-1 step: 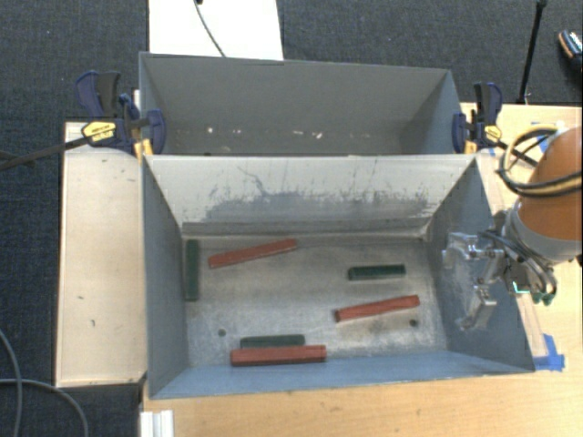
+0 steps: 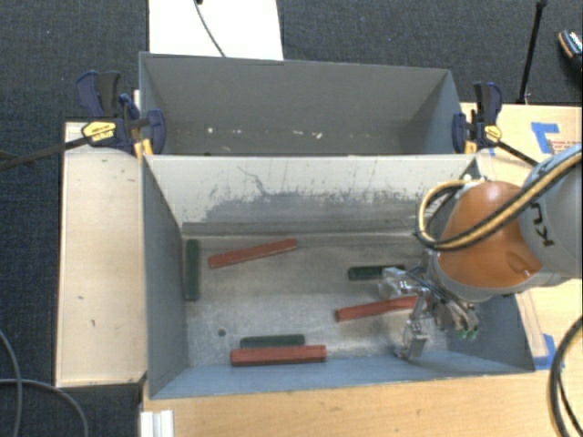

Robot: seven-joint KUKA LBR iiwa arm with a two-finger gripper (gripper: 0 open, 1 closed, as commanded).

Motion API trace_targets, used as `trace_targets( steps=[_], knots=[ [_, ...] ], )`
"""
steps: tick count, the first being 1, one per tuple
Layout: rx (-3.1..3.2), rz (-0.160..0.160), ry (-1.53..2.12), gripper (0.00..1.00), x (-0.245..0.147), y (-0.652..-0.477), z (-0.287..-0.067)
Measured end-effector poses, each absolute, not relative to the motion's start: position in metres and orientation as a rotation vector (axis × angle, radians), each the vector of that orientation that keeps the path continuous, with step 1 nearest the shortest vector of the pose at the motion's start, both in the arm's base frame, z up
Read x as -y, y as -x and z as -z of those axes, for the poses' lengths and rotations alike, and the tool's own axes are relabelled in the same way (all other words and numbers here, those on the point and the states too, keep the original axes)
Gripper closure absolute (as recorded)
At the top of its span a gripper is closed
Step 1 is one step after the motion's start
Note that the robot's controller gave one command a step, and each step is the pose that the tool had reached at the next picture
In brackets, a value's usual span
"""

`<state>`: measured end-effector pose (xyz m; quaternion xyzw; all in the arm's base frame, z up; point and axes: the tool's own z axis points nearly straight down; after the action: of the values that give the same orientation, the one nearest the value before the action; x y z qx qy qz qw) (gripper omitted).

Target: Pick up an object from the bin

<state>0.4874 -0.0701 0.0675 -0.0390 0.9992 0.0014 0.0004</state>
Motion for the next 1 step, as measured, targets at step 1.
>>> trace_targets(
  steps=[1],
  knots=[
    [-3.133, 0.003, 0.053, 0.00, 0.1025, -0.5209, -0.1023]
  ],
)
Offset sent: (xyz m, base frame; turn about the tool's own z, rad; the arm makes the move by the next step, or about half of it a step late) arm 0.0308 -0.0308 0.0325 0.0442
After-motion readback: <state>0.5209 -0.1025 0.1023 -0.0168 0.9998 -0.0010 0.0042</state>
